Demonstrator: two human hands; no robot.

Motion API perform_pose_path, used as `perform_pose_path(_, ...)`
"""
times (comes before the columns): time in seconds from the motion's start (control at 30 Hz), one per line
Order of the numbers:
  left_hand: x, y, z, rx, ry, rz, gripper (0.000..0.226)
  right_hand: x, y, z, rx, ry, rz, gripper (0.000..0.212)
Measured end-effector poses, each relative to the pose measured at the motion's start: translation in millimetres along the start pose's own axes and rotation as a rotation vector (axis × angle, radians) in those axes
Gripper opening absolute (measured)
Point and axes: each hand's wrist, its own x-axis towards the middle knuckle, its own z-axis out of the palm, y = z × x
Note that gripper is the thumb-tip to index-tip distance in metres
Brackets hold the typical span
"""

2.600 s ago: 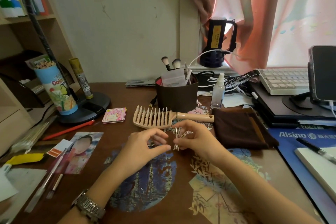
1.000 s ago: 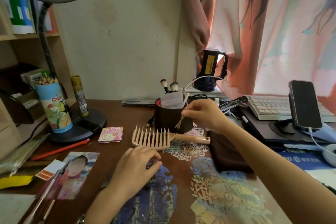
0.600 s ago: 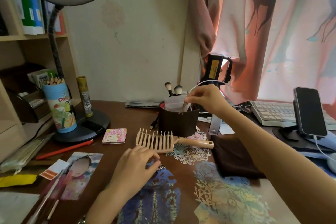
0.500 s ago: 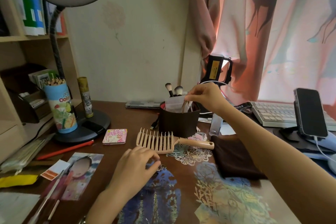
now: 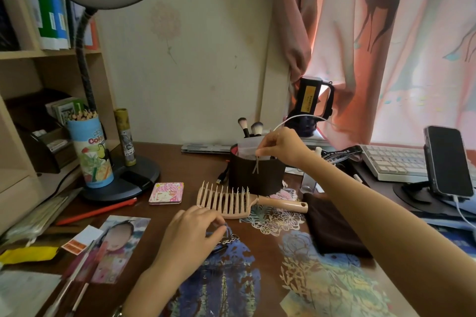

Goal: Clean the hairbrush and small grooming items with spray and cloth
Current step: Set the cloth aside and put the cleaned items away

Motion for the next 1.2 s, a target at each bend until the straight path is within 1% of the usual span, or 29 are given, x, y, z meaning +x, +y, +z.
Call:
perform_pose_path(0.17, 0.3, -0.6, 0.2, 0.005, -0.014, -0.007, 0.013, 2.8, 4.5, 4.5, -0.017, -0.059, 0.015, 0.013)
perform_pose_path(0.3, 0.3, -0.9, 0.2, 0.011, 0.0, -0.006, 0.012, 2.6, 5.3, 5.0, -0.022, -0.067, 0.02, 0.015)
perform_pose_path(0.77, -0.1, -3.2, -1.1, 0.042, -0.04, -0.042, 0.012, -4.3, 1.0, 9.7, -0.088, -0.076, 0.036, 0.018)
perform_pose_path(0.83, 0.4, -4.1, -0.8, 0.052, -0.049, -0.049, 0.012, -5.1, -2.0, 5.9, -0.097, -0.084, 0.04, 0.022)
perform_pose_path(0.93, 1.8, -5.1, -2.0, 0.063, -0.056, -0.056, 0.012, -9.6, -9.1, -3.6, -0.095, -0.048, 0.039, 0.031)
perform_pose_path(1.07, 1.7, -8.0, -6.3, 0.065, -0.045, -0.072, 0.013, -25.8, -21.1, -9.0, -0.081, 0.012, 0.0, 0.025)
perform_pose_path(1.2, 1.6, -8.6, -10.7, 0.055, -0.027, -0.096, 0.011, -51.0, -33.5, 2.0, -0.021, -0.008, -0.026, 0.013)
